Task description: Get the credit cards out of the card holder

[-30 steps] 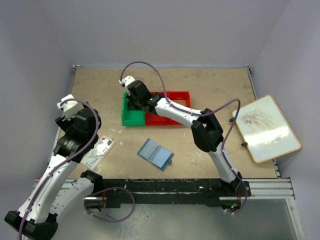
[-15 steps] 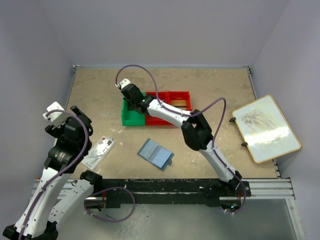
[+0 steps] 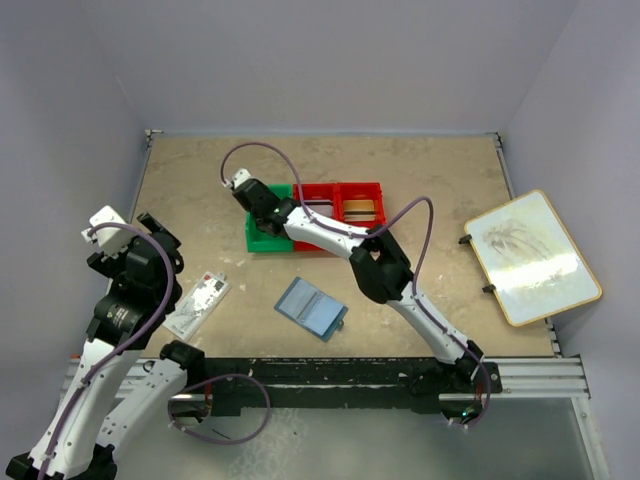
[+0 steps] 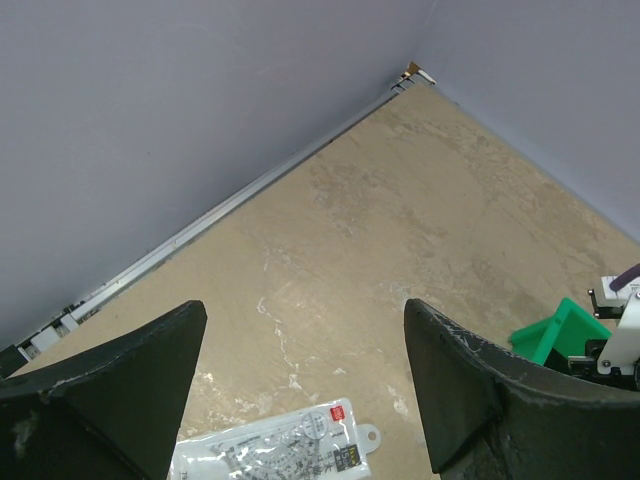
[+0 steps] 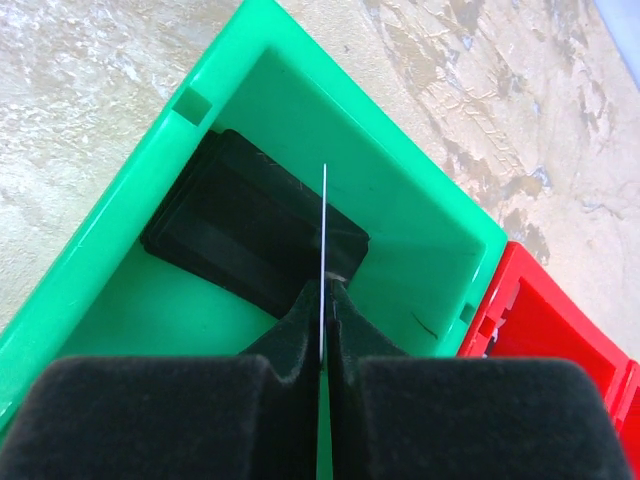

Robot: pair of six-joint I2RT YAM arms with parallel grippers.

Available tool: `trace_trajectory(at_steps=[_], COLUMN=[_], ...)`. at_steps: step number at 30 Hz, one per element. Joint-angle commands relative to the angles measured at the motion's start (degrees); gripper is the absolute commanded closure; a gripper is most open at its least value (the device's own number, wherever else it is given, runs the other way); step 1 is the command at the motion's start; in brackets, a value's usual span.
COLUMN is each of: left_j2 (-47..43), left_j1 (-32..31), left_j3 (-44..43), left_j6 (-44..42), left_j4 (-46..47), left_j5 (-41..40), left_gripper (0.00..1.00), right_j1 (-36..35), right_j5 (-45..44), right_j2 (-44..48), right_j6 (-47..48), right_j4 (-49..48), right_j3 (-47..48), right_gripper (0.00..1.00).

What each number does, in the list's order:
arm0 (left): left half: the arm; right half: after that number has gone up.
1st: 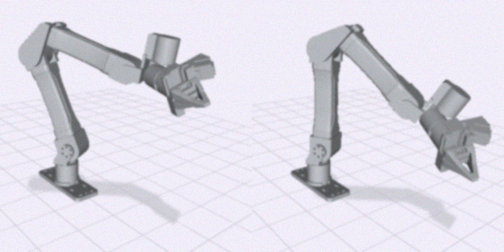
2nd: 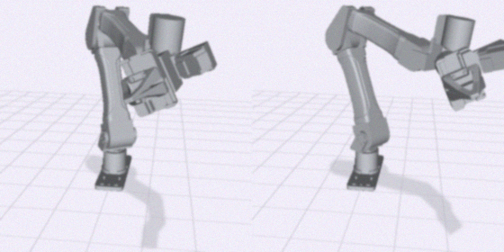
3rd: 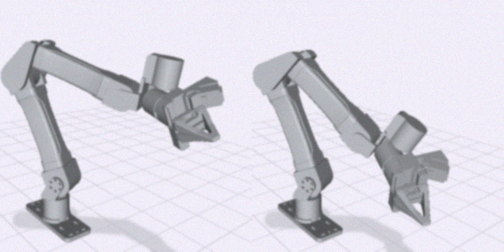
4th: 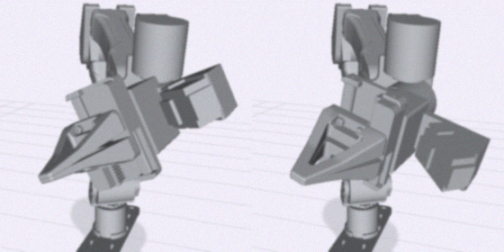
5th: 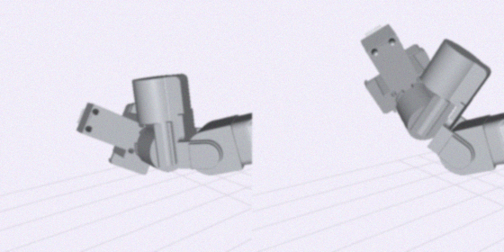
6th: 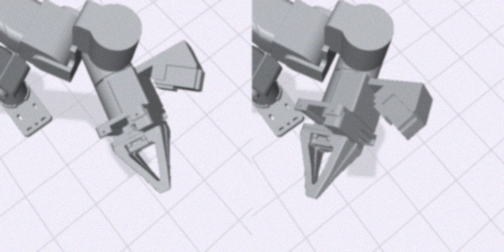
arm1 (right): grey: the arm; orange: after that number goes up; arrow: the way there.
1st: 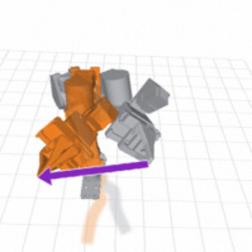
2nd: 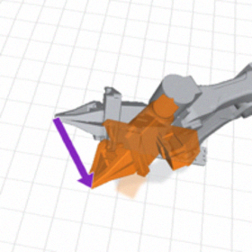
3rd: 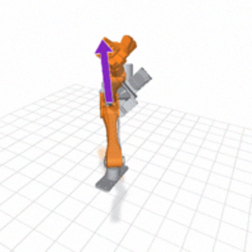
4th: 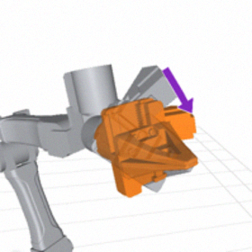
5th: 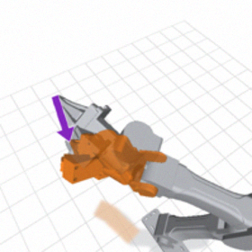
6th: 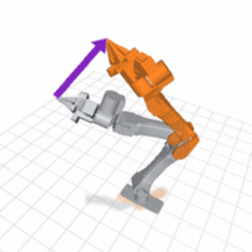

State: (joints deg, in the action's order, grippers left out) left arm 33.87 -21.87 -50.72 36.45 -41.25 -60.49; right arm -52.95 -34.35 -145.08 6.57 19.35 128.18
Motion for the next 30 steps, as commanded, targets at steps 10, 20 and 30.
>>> trace_trajectory(at_steps=[10, 20, 30], left_j2=[0.32, 0.86, 0.93], left_j1=[0.61, 0.79, 0.95], left_j3=[0.15, 0.18, 0.28], left_j6=[0.29, -0.07, -0.15], left_j4=[1.6, 1.75, 1.96], left_j5=[-0.18, 0.37, 1.04], left_gripper=[0.22, 0.22, 0.22], right_j1=[-0.83, -0.93, -0.85], right_j5=[-6.21, -5.96, 0.18], right_j2=[-1.94, -1.64, 1.74], right_j6=[7.99, 9.12, 5.92], right_j4=[-2.3, -2.74, -2.74], right_j3=[3.05, 2.25, 0.58], right_gripper=[0.91, 0.74, 0.53])
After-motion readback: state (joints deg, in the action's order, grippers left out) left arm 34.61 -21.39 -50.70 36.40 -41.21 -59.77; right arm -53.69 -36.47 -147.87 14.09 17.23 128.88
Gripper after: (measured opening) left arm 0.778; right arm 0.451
